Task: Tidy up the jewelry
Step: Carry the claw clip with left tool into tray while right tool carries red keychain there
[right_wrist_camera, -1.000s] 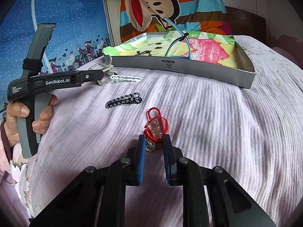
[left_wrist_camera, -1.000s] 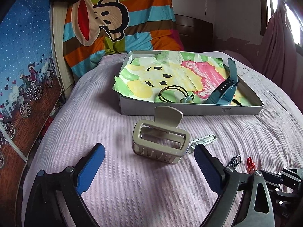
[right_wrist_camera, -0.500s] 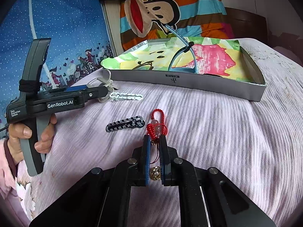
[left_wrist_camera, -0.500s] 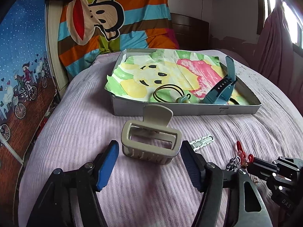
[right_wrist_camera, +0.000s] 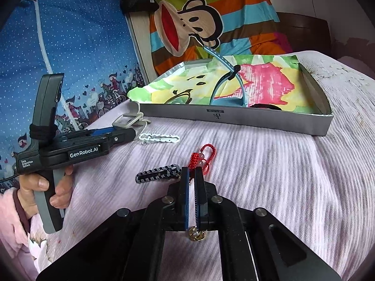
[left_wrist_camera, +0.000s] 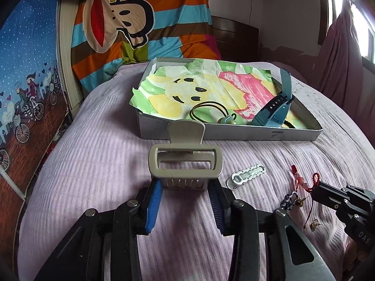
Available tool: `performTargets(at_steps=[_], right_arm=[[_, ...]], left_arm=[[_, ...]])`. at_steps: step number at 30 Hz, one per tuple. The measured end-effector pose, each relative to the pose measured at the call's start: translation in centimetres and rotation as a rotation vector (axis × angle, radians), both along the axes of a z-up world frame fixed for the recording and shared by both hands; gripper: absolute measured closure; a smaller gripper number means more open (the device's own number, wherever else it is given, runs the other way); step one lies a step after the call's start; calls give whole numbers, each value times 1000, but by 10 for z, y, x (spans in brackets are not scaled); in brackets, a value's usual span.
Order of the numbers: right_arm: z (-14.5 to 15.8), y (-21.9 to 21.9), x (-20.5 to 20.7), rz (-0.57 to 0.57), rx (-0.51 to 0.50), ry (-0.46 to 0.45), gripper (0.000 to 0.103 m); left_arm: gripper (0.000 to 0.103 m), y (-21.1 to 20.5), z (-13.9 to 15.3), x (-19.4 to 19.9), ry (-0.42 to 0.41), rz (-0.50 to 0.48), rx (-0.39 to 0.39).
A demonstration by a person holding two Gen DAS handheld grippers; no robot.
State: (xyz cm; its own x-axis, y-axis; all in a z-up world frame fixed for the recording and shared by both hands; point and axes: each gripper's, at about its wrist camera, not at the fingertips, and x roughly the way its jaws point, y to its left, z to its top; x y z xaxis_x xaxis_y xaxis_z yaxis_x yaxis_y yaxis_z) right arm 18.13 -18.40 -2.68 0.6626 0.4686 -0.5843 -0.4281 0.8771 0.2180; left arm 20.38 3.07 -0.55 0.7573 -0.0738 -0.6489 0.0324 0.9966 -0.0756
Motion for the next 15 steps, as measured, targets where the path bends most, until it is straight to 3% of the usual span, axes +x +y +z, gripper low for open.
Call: performTargets(at_steps=[15], right_arm=[[9, -28, -10, -43, 142, -89, 99]], left_arm=[[67, -4, -1, -27, -85, -55, -107]])
